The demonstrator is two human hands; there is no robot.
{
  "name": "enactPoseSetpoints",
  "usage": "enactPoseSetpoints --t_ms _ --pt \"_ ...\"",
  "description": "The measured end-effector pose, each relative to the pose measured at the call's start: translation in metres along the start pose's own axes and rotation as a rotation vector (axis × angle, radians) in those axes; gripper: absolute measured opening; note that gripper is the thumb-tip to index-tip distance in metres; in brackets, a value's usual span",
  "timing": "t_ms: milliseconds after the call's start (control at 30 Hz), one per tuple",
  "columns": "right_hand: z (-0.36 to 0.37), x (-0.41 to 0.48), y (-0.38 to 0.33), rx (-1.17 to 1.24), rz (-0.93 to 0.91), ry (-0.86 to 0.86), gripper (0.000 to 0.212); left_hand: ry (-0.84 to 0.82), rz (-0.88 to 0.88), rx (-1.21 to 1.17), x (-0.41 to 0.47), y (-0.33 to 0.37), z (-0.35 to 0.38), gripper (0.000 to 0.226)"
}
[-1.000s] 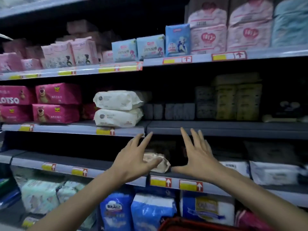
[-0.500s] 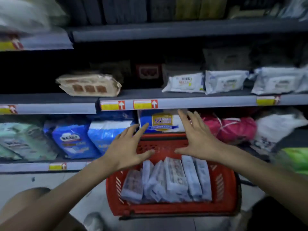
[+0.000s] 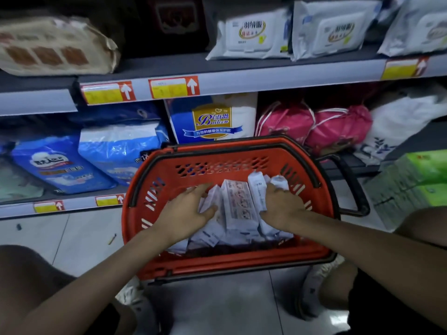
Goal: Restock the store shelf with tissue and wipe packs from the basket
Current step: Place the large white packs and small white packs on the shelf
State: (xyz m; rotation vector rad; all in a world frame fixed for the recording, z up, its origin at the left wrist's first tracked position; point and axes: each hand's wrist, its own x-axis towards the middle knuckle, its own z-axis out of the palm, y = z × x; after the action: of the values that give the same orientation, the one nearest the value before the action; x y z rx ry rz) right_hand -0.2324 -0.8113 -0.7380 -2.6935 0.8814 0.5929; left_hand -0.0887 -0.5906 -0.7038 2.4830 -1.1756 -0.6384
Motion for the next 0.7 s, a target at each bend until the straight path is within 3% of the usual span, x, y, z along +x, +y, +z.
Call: enactPoseSetpoints --t_ms 100,233,467,700 --pt "0.013 0.002 -0.007 -0.050 0.042 0.024 0.072 -0.013 -0.073 -0.187 0.006 0.005 0.009 0.060" --pt "0.019 0.006 -0.011 -0.119 0.085 0.016 0.062 -0.063 -0.134 -0.228 0.011 0.000 0.022 0.055" --pt "0.025 0.017 -0.021 -0.074 0.168 0.070 0.064 -0.038 -0.164 -0.334 0.016 -0.001 0.029 0.034" --pt "-0.005 0.018 -0.025 0.010 0.153 0.056 0.062 0.007 -0.161 -0.438 0.013 0.003 0.024 0.033"
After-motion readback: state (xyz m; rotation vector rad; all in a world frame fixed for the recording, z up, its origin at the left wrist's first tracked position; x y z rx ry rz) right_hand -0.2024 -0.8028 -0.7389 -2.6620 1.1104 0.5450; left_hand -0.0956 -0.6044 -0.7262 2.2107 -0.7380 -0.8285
